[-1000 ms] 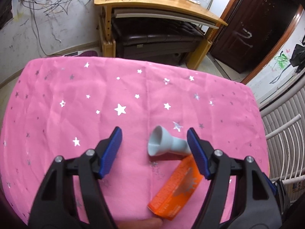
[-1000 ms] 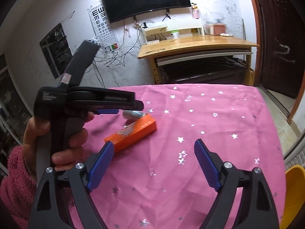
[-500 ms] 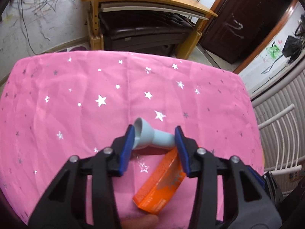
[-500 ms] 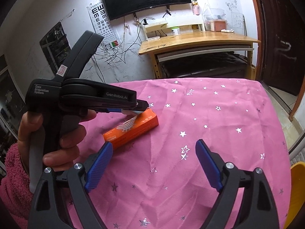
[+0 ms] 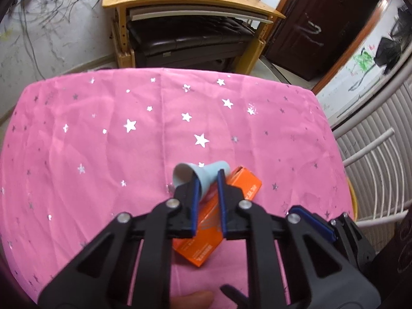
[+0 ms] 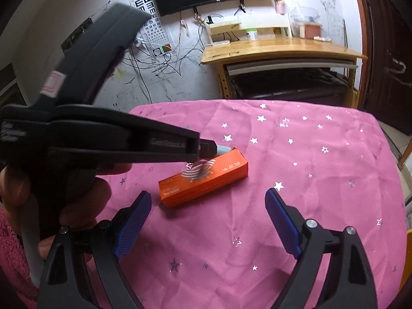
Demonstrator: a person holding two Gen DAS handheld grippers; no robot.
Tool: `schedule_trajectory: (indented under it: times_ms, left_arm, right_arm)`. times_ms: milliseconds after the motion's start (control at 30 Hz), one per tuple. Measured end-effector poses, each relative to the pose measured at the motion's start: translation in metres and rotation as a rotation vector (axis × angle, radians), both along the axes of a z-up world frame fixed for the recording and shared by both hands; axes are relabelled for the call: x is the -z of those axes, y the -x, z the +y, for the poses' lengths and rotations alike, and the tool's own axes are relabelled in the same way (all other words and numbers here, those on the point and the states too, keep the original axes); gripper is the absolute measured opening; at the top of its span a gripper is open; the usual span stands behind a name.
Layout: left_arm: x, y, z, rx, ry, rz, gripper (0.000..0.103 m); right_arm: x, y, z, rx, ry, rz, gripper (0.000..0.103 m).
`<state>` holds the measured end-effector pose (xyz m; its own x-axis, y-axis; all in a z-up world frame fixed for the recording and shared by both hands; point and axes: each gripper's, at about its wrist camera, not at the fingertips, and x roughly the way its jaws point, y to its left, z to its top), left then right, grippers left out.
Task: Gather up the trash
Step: 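Grasp the grey plastic funnel with the left tool while the right tool grasps the orange box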
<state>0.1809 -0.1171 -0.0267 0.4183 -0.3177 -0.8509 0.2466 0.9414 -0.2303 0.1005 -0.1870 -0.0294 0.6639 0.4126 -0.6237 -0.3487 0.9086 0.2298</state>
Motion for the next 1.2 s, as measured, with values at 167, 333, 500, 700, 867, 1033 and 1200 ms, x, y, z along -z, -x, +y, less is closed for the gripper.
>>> schedule_trajectory:
  times_ms: [167, 333, 500, 700, 867, 1033, 1200]
  left_arm:
    - [-0.011, 0.003, 0.008, -0.018, 0.035, -0.033, 0.003]
    - [-0.017, 0.003, 0.023, -0.056, 0.042, -0.046, 0.003]
    - [-0.033, 0.011, 0.055, -0.110, 0.072, -0.089, 0.003]
    - [-0.045, 0.021, 0.078, -0.136, 0.086, -0.124, 0.003]
    - [-0.048, 0.030, 0.087, -0.141, 0.096, -0.141, 0.003]
    - [-0.050, 0.035, 0.092, -0.137, 0.111, -0.149, 0.003]
    - [-0.051, 0.038, 0.093, -0.138, 0.116, -0.147, 0.003]
  right_arm:
    - [0.003, -0.003, -0.002, 0.006, 0.003, 0.012, 0.084]
    - [0.001, -0.008, 0.002, 0.002, 0.010, 0.022, 0.084]
    - [0.000, -0.020, 0.015, -0.016, 0.031, 0.045, 0.084]
    - [0.006, -0.041, 0.042, -0.035, 0.097, 0.082, 0.084]
    - [0.013, -0.052, 0.061, -0.017, 0.193, 0.069, 0.084]
    - [0.013, -0.054, 0.066, -0.014, 0.219, 0.047, 0.062]
    - [0.016, -0.053, 0.060, -0.023, 0.219, 0.059, 0.038]
